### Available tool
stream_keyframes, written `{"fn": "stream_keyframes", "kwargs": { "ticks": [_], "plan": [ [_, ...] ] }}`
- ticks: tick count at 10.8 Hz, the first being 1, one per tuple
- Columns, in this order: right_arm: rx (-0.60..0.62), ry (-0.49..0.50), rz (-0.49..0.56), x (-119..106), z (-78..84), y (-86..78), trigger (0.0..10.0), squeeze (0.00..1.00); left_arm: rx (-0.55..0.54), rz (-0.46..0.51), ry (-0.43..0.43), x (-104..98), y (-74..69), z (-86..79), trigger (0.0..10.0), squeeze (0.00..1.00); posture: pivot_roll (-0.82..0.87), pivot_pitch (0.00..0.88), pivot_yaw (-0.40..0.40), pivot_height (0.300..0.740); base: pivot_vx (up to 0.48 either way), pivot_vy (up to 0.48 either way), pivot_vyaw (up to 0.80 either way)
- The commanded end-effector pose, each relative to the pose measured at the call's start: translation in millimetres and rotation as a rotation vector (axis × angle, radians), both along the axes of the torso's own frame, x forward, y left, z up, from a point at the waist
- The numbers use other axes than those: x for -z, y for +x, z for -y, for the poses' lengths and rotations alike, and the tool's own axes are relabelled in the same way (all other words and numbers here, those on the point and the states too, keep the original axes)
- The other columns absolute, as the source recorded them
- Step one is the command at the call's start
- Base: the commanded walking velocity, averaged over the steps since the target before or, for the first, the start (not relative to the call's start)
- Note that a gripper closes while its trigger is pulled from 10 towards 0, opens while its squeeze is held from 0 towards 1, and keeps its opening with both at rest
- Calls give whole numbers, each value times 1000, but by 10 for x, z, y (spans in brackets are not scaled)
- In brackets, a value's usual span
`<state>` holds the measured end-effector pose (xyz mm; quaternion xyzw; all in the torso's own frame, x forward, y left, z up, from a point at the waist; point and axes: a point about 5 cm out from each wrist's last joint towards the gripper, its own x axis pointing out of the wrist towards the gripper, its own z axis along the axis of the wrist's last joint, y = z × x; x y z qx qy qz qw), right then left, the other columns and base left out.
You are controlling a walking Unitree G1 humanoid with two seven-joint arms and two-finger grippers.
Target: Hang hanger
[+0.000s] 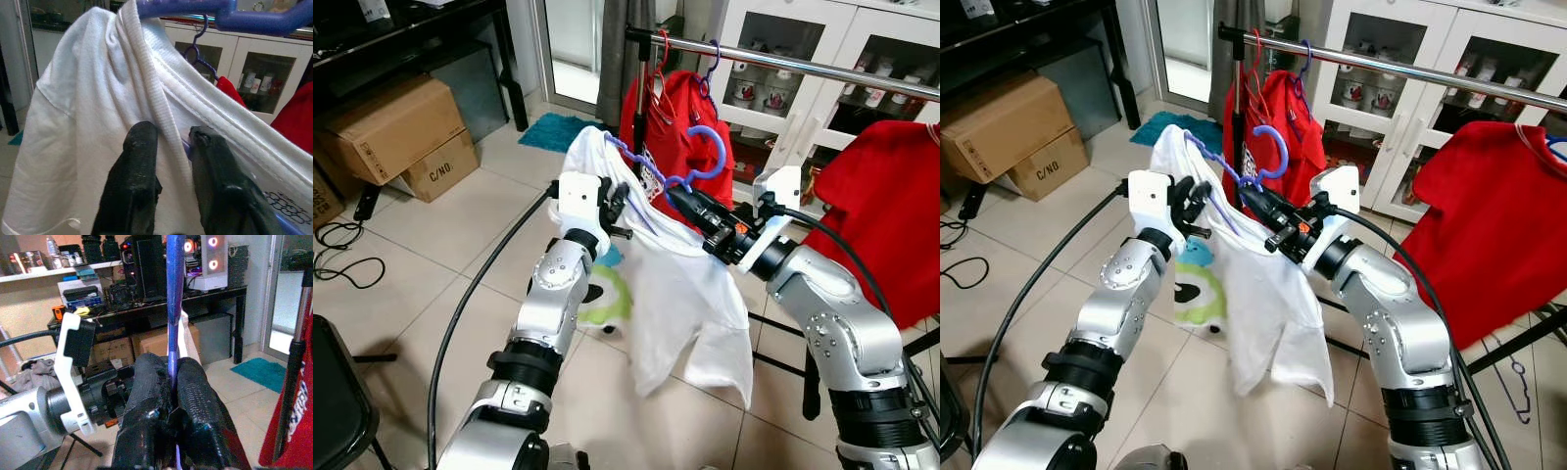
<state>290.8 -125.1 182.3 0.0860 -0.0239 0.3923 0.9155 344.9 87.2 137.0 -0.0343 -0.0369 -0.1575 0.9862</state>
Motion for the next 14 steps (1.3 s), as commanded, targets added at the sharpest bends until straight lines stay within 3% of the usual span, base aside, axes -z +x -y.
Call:
{"fn": "stream_keyframes", "kwargs": {
  "ticks": [1, 5, 7, 9, 11, 12, 14],
  "plan": [
    [5, 31, 52, -126, 74, 22, 0, 0, -93, -41, 12, 92, 1, -156, 0, 0, -25, 0, -19, 740, 0, 0, 0],
    [-18, 24, 44, -112, 77, 20, 0, 0, -159, -41, 22, 93, 22, -254, 0, 0, -22, 0, -21, 740, 0, 0, 0],
    [5, -1, 32, -88, 109, 40, 0, 0, -120, 16, -36, 6, 22, -256, 0, 0, -22, 0, -21, 740, 0, 0, 0],
    [59, -93, 16, -52, 167, 80, 0, 0, -75, 129, -55, -212, 38, -340, 0, 0, -21, 0, -22, 740, 0, 0, 0],
    [50, -218, 13, -15, 166, 75, 0, 0, -97, 217, -12, -451, 73, -523, 0, 0, -21, 0, -18, 740, 0, 0, 0],
    [4, -402, -8, 118, 134, 19, 0, 0, -102, 310, 28, -733, 74, -650, 0, 0, -14, 0, -15, 740, 0, 0, 0],
    [-28, -416, -2, 102, 85, -12, 0, 0, -80, 311, 86, -832, 104, -671, 0, 0, -8, 0, -17, 740, 0, 0, 0]
  ]
}}
